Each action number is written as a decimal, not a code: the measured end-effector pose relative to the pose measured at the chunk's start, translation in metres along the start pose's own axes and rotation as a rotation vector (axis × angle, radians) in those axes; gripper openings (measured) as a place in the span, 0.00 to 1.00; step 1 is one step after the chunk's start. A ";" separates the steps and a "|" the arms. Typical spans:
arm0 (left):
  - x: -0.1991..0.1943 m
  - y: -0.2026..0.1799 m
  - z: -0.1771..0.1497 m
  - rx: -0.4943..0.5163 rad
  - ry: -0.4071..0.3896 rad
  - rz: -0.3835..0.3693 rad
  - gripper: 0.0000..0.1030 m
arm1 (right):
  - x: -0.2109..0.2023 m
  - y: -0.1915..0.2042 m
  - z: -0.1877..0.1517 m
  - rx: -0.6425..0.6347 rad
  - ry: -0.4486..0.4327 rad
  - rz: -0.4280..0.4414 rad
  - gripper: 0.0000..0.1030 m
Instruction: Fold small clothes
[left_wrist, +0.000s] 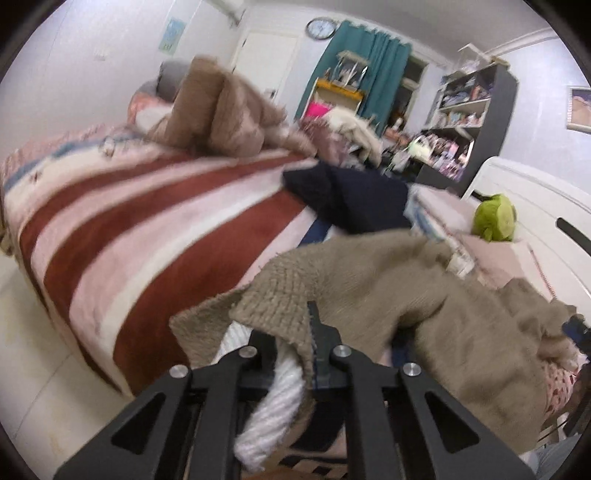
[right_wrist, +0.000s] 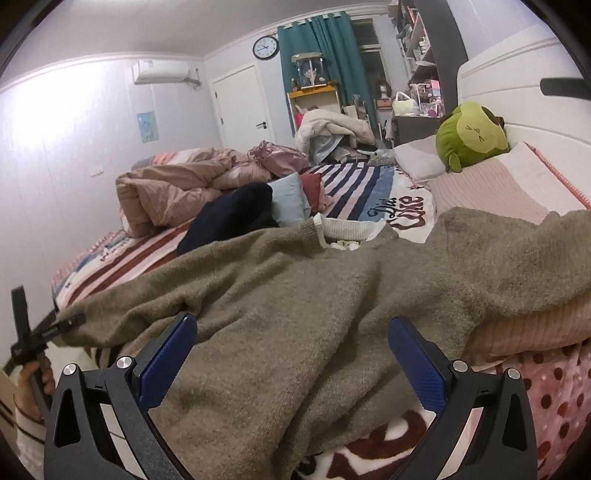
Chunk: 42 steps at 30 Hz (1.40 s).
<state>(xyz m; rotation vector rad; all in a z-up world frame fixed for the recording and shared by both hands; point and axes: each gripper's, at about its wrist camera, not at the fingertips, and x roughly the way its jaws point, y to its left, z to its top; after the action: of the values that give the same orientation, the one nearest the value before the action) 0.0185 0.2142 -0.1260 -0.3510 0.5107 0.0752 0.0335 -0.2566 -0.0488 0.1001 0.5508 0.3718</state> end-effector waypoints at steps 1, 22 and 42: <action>-0.005 -0.008 0.007 0.017 -0.018 -0.009 0.07 | -0.002 -0.001 -0.001 0.007 -0.006 0.006 1.00; 0.103 -0.318 -0.055 0.387 0.386 -0.640 0.45 | -0.053 -0.097 -0.021 0.104 -0.060 0.030 1.00; 0.090 -0.148 0.002 0.318 0.311 -0.270 0.79 | 0.092 0.032 0.034 -0.178 0.252 0.344 1.00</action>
<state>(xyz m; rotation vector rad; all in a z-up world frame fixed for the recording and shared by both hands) 0.1211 0.0743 -0.1223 -0.1160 0.7660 -0.3238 0.1136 -0.1922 -0.0595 -0.0256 0.7483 0.7737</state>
